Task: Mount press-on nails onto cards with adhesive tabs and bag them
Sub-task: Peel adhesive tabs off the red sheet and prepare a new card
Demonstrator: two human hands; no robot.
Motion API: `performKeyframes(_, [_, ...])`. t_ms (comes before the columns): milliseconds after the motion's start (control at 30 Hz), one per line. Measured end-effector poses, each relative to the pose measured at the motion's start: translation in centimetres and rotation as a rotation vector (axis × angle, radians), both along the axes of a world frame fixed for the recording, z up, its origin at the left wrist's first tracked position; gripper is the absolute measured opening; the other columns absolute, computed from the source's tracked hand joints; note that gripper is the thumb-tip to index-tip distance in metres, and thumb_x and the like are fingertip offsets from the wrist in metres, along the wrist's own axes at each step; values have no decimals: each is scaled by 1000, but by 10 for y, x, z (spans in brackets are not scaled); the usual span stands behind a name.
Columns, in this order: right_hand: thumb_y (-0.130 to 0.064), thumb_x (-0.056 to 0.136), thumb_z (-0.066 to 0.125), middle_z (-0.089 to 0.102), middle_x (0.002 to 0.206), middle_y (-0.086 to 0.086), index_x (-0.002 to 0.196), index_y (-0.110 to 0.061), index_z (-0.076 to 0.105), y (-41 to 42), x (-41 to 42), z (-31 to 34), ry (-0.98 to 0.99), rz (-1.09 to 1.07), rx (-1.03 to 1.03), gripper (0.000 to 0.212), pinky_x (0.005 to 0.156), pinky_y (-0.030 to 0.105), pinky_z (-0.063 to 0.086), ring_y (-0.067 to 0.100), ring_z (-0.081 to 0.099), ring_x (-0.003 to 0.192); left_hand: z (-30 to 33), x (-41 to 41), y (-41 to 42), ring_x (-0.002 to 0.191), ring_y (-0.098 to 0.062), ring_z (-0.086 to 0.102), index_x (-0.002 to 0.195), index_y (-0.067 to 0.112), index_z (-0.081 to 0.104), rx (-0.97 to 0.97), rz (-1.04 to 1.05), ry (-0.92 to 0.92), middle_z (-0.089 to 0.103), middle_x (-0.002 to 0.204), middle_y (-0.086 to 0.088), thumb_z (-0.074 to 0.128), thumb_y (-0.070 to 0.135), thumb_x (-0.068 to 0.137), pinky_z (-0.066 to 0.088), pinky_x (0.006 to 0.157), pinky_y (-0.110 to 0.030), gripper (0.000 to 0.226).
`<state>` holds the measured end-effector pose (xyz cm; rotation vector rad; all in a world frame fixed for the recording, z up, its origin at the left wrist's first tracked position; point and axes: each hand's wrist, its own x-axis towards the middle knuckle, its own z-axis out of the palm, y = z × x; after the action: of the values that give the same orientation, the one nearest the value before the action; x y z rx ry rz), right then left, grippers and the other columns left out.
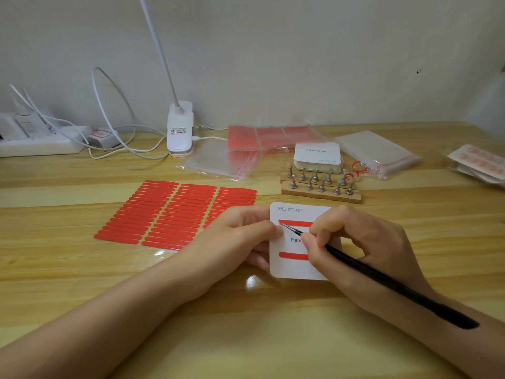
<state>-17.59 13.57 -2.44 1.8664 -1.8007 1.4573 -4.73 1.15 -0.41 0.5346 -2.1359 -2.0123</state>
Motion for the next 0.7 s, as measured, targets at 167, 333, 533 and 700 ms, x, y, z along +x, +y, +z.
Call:
performKeyframes(167, [-27,79,58,55,66,1,70,-24,49,1,1,1,-160,37,32,13,54,32,45,17,54,58,1,0,1,70,-8,67,95,19,68,4,-9,3,72,80,2,41,4,94,51,57,-16,31])
performKeyframes(333, [-27,77,58,54,65,5,70,-24,49,0,1,3,-179,62,40,12,52,32,45,18,53,55,2,0,2,69,-8,67,93,20,68,-1,-1,-1,73,78,2,41,4,93,51,57,-15,31])
performKeyframes(533, [-24,76,59,52,64,3,72,-23,48,1,2,2,-184,89,38,12,49,30,44,16,50,52,2,0,3,69,-10,67,96,18,68,-10,7,-3,72,79,0,41,3,93,51,56,-16,31])
performKeyframes(700, [-22,77,59,52,64,-2,70,-22,49,-1,1,2,-112,59,22,12,52,22,44,8,50,55,2,0,3,68,-9,67,95,19,67,-16,2,-7,72,77,2,42,4,93,51,56,-16,30])
